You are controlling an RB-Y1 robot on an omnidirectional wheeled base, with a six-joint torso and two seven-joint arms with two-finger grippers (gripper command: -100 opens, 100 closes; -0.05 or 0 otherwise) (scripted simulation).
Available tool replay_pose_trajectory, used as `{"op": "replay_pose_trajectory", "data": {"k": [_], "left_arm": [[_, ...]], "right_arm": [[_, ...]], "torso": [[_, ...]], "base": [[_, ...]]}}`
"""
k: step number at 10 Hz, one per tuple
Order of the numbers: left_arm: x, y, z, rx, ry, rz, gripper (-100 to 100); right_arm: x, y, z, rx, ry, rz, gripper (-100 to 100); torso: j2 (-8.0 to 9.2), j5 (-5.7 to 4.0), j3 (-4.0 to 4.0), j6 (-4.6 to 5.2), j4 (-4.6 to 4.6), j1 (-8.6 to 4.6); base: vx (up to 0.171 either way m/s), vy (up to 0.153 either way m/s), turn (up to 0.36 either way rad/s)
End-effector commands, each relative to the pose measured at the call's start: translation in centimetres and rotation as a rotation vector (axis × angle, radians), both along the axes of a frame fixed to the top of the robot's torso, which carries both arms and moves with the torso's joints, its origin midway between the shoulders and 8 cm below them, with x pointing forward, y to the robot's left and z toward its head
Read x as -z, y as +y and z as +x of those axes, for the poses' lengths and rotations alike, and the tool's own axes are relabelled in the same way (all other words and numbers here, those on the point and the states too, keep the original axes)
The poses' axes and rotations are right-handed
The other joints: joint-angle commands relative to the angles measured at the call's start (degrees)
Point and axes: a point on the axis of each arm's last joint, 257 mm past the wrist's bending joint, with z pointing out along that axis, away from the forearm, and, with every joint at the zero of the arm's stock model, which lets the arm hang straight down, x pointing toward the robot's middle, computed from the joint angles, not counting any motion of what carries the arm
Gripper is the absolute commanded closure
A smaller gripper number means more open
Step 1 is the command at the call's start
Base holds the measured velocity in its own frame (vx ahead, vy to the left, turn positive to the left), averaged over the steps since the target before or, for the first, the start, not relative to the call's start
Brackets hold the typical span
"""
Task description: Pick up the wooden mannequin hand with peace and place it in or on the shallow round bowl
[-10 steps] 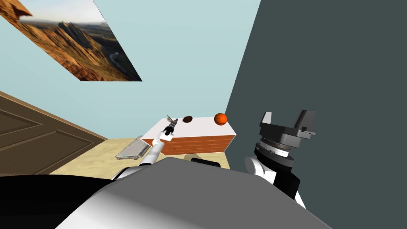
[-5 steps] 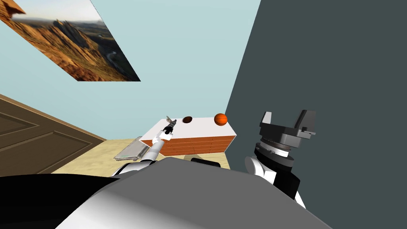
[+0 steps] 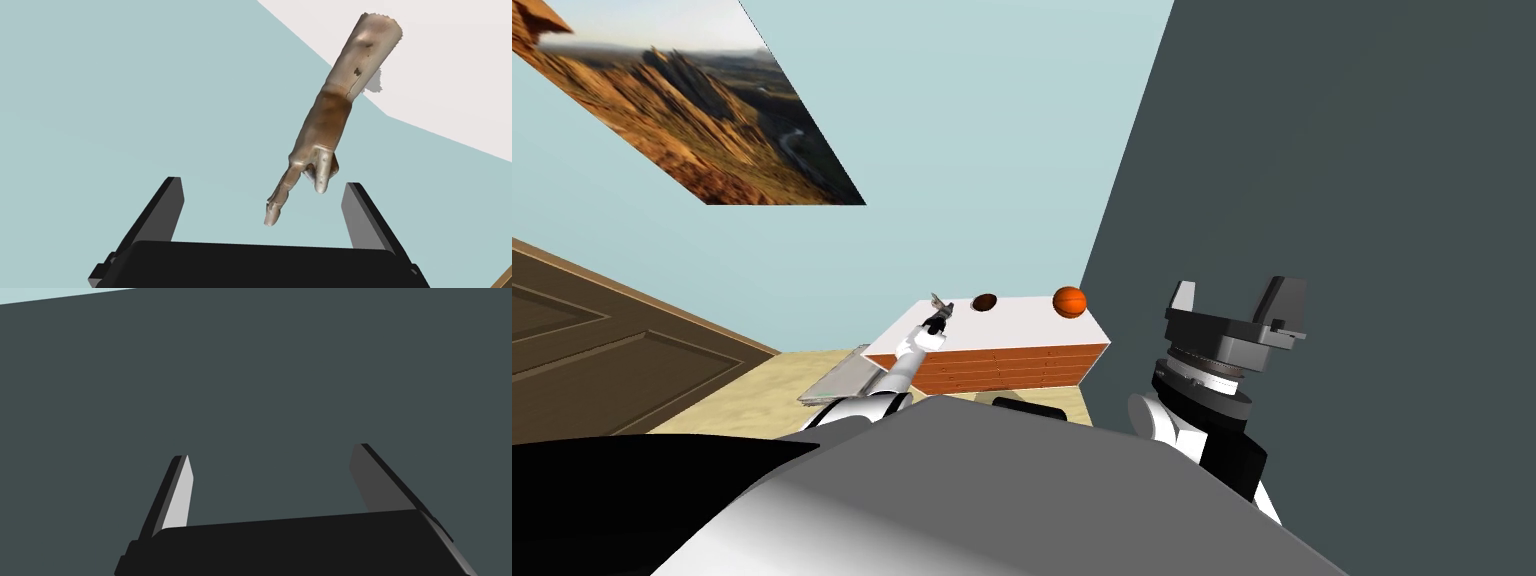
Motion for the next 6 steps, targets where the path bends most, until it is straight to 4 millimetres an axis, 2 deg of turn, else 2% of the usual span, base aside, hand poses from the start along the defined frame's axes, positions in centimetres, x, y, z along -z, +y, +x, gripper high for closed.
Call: {"op": "replay_pose_trajectory", "data": {"k": [1,6], "left_arm": [[0.7,0.7,0.0,-0.019,0.030,0.007,-100],[2.0,2.7,-0.3,-0.064,0.105,0.025,-100]], "right_arm": [[0.0,0.0,0.0,0.000,0.000,0.000,0],[0.0,0.0,0.0,0.000,0.000,0.000,0]], "torso": [[0.00,0.00,0.00,0.00,0.00,0.00],[-0.04,0.03,-0.03,-0.01,-0.01,0.13]], "base": [[0.038,0.036,0.013],[0.055,0.057,0.018]]}}
